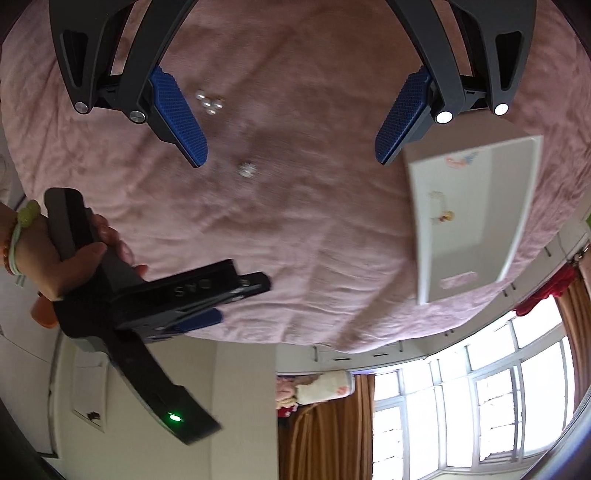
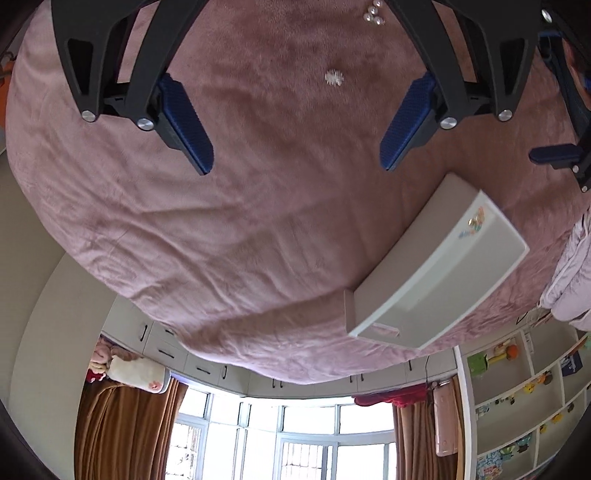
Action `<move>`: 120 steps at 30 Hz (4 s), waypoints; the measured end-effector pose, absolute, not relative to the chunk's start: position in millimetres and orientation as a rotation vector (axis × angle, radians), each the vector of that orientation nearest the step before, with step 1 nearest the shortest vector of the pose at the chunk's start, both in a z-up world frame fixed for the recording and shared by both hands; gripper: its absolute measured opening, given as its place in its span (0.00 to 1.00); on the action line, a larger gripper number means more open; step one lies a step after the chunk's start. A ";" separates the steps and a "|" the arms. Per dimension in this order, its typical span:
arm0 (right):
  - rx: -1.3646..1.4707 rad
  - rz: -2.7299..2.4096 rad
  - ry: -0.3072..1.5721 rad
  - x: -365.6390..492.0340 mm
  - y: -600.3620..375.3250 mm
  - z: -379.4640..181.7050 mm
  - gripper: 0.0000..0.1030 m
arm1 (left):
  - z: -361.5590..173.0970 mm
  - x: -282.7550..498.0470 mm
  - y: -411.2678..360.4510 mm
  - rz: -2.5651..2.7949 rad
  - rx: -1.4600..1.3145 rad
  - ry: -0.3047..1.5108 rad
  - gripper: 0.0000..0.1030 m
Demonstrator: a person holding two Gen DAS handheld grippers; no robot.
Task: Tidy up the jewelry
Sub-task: 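Move both open tools back over the pearl earrings and silver star charm, then grasp the pearl stud earrings with the left tool while the right tool grasps the silver star charm, then carry the pearl earrings and silver star charm over the white box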
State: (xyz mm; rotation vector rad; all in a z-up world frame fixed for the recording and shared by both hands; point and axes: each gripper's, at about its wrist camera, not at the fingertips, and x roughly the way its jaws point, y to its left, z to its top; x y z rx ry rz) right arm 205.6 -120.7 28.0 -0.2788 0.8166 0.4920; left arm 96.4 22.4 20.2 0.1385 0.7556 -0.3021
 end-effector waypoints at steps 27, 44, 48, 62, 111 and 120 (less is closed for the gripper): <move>-0.353 0.551 0.975 178.3 -116.6 -101.8 0.41 | -121.6 100.8 -56.6 -0.434 0.221 0.914 0.69; -0.314 0.604 0.997 181.0 -106.2 -115.0 0.20 | -137.6 95.2 -47.9 -0.405 0.221 0.908 0.48; -0.278 0.607 1.015 183.7 -109.4 -115.0 0.20 | -138.8 93.1 -48.3 -0.412 0.221 0.904 0.39; -0.202 0.586 1.004 188.1 -116.7 -105.0 0.20 | -135.0 97.3 -14.8 -0.427 0.106 0.913 0.16; -0.318 0.640 0.722 230.8 16.1 82.1 0.20 | 67.6 150.6 143.6 -0.248 0.095 0.699 0.16; -0.238 0.651 0.729 267.6 70.2 94.3 0.20 | 86.4 190.6 194.5 -0.085 0.080 0.700 0.16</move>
